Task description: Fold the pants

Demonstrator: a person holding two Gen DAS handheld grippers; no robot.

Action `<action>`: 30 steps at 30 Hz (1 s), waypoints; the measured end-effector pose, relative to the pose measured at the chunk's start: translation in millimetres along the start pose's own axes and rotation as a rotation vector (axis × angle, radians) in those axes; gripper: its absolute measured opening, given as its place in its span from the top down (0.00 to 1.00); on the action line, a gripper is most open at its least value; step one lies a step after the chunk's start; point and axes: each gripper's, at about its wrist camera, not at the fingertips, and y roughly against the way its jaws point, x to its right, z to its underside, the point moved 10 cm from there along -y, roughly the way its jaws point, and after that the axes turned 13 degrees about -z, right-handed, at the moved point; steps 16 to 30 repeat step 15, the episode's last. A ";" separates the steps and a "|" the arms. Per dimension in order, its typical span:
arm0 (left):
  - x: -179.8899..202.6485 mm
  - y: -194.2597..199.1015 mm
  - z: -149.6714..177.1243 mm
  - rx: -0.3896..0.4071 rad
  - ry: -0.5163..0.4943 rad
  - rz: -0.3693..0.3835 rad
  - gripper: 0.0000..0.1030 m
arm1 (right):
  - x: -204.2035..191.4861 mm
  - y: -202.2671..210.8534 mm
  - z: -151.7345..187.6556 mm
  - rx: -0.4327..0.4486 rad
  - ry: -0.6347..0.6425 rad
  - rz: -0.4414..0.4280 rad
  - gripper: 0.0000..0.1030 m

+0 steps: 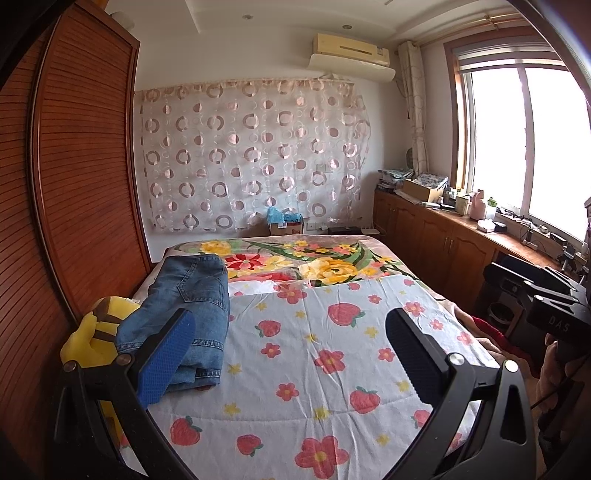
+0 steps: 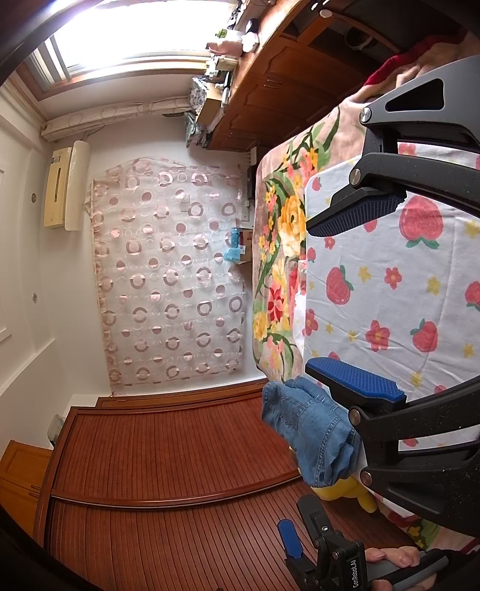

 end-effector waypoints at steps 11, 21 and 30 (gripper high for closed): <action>-0.9 -0.3 1.3 -0.005 -0.003 -0.006 0.00 | -1.1 1.0 -0.1 0.001 0.000 0.002 0.32; -1.4 0.0 1.4 -0.004 -0.003 -0.007 0.00 | -1.2 1.1 0.4 0.003 -0.002 0.001 0.32; -1.4 0.0 1.4 -0.004 -0.003 -0.007 0.00 | -1.2 1.1 0.4 0.003 -0.002 0.001 0.32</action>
